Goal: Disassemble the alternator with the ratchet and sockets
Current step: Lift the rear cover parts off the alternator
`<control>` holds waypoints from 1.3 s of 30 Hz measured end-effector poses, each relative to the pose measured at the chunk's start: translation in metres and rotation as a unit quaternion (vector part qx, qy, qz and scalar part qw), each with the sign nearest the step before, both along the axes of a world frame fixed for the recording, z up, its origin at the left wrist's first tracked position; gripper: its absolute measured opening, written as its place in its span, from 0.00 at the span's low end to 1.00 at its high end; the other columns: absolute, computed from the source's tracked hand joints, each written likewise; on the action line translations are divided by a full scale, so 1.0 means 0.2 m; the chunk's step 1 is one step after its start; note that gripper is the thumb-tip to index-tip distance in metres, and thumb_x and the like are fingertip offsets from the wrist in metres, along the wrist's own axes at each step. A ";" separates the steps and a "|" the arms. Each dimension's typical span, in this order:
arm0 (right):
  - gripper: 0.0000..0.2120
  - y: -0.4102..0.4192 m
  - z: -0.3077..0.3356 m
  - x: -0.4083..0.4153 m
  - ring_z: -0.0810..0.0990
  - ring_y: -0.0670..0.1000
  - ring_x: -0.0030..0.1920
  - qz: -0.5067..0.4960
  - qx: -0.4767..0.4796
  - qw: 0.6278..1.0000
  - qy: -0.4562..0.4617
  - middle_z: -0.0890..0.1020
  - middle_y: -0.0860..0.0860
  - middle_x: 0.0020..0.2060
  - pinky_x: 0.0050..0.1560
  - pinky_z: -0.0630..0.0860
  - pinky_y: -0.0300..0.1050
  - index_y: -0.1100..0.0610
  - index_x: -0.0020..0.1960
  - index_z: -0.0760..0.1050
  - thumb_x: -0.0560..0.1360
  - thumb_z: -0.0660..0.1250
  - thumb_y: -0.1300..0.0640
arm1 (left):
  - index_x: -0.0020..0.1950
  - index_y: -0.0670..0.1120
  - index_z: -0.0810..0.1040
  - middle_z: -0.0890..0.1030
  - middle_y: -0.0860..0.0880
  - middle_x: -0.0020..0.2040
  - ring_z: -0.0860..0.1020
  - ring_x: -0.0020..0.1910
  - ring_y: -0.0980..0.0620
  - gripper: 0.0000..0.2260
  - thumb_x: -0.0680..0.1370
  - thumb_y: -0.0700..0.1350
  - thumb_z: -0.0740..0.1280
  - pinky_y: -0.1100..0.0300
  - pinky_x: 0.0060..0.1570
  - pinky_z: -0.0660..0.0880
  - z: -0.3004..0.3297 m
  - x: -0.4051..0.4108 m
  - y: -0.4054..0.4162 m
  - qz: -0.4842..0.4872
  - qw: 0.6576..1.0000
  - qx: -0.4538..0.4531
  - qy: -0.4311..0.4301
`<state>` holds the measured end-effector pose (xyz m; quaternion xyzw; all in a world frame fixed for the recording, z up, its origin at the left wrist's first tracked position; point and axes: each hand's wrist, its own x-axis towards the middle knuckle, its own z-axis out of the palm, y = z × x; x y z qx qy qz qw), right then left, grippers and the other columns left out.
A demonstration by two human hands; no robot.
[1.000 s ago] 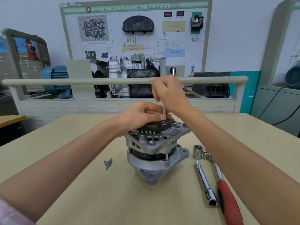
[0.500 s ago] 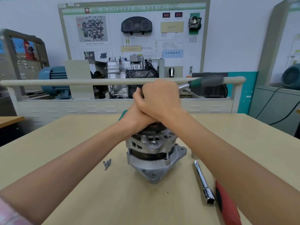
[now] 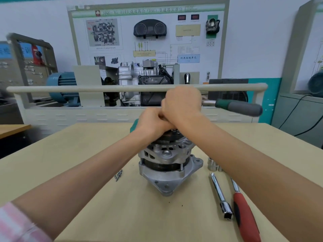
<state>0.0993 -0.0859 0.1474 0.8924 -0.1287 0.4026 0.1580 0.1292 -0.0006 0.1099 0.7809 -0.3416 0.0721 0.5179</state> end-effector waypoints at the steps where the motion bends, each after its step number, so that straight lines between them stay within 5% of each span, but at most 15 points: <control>1: 0.10 0.00 0.01 0.00 0.62 0.49 0.26 -0.029 0.008 0.999 0.017 0.62 0.50 0.27 0.25 0.54 0.39 0.57 0.36 0.66 0.76 0.58 0.62 | 0.35 0.45 0.79 0.81 0.46 0.35 0.77 0.38 0.51 0.07 0.68 0.35 0.73 0.55 0.45 0.75 0.00 -0.01 -0.01 0.001 1.000 0.003 0.001; 5: 0.07 -0.04 0.03 -0.03 0.64 0.51 0.28 -0.013 -0.006 0.999 0.040 0.62 0.52 0.29 0.25 0.57 0.41 0.57 0.40 0.65 0.77 0.59 0.64 | 0.42 0.46 0.81 0.83 0.51 0.39 0.80 0.42 0.55 0.03 0.72 0.39 0.72 0.62 0.47 0.75 0.01 -0.03 -0.03 -0.044 0.998 0.040 0.030; 9: 0.11 -0.11 0.05 -0.01 0.72 0.55 0.39 0.159 -0.016 0.985 0.067 0.70 0.51 0.34 0.36 0.65 0.45 0.57 0.43 0.72 0.80 0.56 0.53 | 0.51 0.42 0.83 0.85 0.52 0.43 0.82 0.42 0.59 0.06 0.76 0.40 0.69 0.68 0.46 0.77 0.04 0.00 0.03 -0.135 0.985 0.073 0.084; 13: 0.15 -0.13 0.05 -0.01 0.70 0.49 0.34 0.306 0.072 0.947 0.062 0.70 0.45 0.27 0.37 0.64 0.45 0.61 0.44 0.79 0.79 0.60 0.52 | 0.50 0.42 0.82 0.85 0.51 0.48 0.82 0.42 0.61 0.06 0.76 0.37 0.67 0.71 0.43 0.76 0.05 0.03 0.06 -0.183 0.974 0.063 0.118; 16: 0.15 -0.09 0.05 0.00 0.71 0.51 0.36 0.232 0.021 0.970 0.075 0.73 0.50 0.32 0.36 0.67 0.45 0.61 0.45 0.78 0.79 0.57 0.53 | 0.44 0.44 0.83 0.85 0.50 0.44 0.82 0.41 0.59 0.05 0.74 0.36 0.70 0.69 0.45 0.77 0.05 0.03 0.06 -0.185 0.974 0.036 0.121; 21: 0.05 0.01 0.07 0.02 0.64 0.51 0.27 -0.090 0.017 0.990 0.105 0.67 0.52 0.31 0.23 0.58 0.40 0.58 0.46 0.72 0.75 0.59 0.66 | 0.31 0.50 0.81 0.81 0.55 0.29 0.79 0.36 0.53 0.09 0.67 0.38 0.75 0.53 0.49 0.78 0.01 0.00 -0.01 -0.014 0.999 0.003 0.032; 24: 0.04 -0.03 0.08 0.02 0.69 0.53 0.36 -0.054 0.005 0.992 0.115 0.64 0.52 0.33 0.27 0.66 0.41 0.58 0.44 0.68 0.75 0.59 0.66 | 0.36 0.48 0.78 0.79 0.54 0.31 0.75 0.33 0.58 0.06 0.68 0.41 0.75 0.61 0.42 0.75 0.00 -0.01 -0.03 -0.025 1.000 0.012 0.014; 28: 0.08 -0.09 0.06 0.01 0.65 0.52 0.29 0.016 -0.024 0.997 0.071 0.61 0.51 0.28 0.25 0.57 0.41 0.56 0.39 0.64 0.77 0.58 0.60 | 0.48 0.45 0.82 0.84 0.51 0.40 0.80 0.37 0.60 0.04 0.73 0.40 0.72 0.66 0.47 0.77 0.03 0.01 0.02 -0.113 0.989 0.057 0.074; 33: 0.13 -0.10 0.05 0.02 0.68 0.54 0.34 0.099 -0.025 0.993 0.052 0.60 0.49 0.27 0.31 0.62 0.45 0.56 0.38 0.66 0.79 0.56 0.52 | 0.43 0.46 0.83 0.84 0.52 0.36 0.80 0.34 0.61 0.05 0.70 0.39 0.75 0.66 0.45 0.78 0.03 0.01 0.02 -0.099 0.989 0.020 0.109; 39: 0.18 -0.07 0.07 0.00 0.61 0.50 0.26 0.049 -0.046 0.993 0.092 0.61 0.51 0.29 0.25 0.56 0.41 0.56 0.30 0.56 0.77 0.57 0.60 | 0.34 0.48 0.72 0.74 0.54 0.29 0.71 0.28 0.58 0.15 0.65 0.46 0.79 0.65 0.32 0.69 0.03 -0.01 -0.06 0.000 0.998 0.034 0.051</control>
